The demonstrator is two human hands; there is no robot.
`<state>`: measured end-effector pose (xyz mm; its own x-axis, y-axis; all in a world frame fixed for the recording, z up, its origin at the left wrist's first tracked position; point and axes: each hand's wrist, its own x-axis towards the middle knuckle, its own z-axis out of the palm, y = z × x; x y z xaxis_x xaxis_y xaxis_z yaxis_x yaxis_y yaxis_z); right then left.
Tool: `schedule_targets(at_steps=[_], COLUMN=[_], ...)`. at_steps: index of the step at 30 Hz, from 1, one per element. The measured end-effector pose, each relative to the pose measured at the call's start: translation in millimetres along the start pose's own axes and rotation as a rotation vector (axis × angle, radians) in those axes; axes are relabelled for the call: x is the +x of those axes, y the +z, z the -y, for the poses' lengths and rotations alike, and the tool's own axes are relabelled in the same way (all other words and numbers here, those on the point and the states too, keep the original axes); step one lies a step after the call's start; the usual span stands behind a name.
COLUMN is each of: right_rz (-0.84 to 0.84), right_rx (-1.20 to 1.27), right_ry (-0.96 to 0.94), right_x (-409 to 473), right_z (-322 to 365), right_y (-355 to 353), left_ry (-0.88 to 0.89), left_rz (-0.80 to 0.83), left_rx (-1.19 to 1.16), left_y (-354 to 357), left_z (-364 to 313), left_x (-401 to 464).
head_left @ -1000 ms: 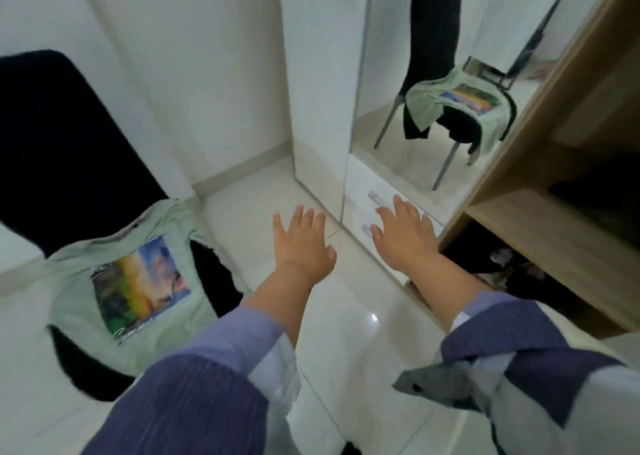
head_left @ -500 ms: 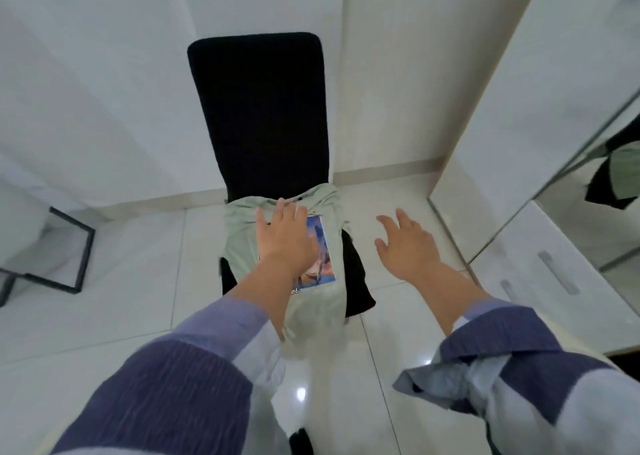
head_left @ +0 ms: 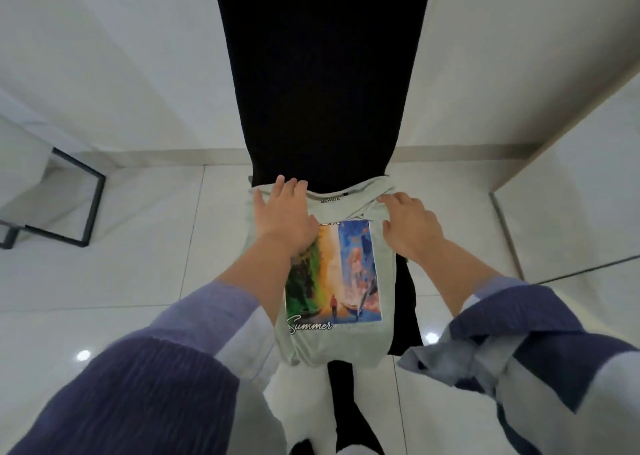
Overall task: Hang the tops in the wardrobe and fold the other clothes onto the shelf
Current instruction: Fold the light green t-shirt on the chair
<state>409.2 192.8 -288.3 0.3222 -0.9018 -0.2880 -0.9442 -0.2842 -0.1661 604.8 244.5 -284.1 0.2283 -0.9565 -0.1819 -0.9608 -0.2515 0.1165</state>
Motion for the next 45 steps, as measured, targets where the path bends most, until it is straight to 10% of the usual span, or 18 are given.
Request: schedule_targets(at_steps=[20,45], right_rz=[-0.115,-0.244], right_rx=[-0.263,0.488], right_ry=[-0.148,-0.058], right_x=[223.1,-94.4], right_z=[-29.2,11.5], right_y=[99.6,-158.5], left_ry=[-0.106,0.102], left_rz=[-0.095,-0.182], left_rx=[0.107,-0.335], left_y=[144.3,-145.0], left_z=[46.3,35.8], left_x=[161.7,-84.5])
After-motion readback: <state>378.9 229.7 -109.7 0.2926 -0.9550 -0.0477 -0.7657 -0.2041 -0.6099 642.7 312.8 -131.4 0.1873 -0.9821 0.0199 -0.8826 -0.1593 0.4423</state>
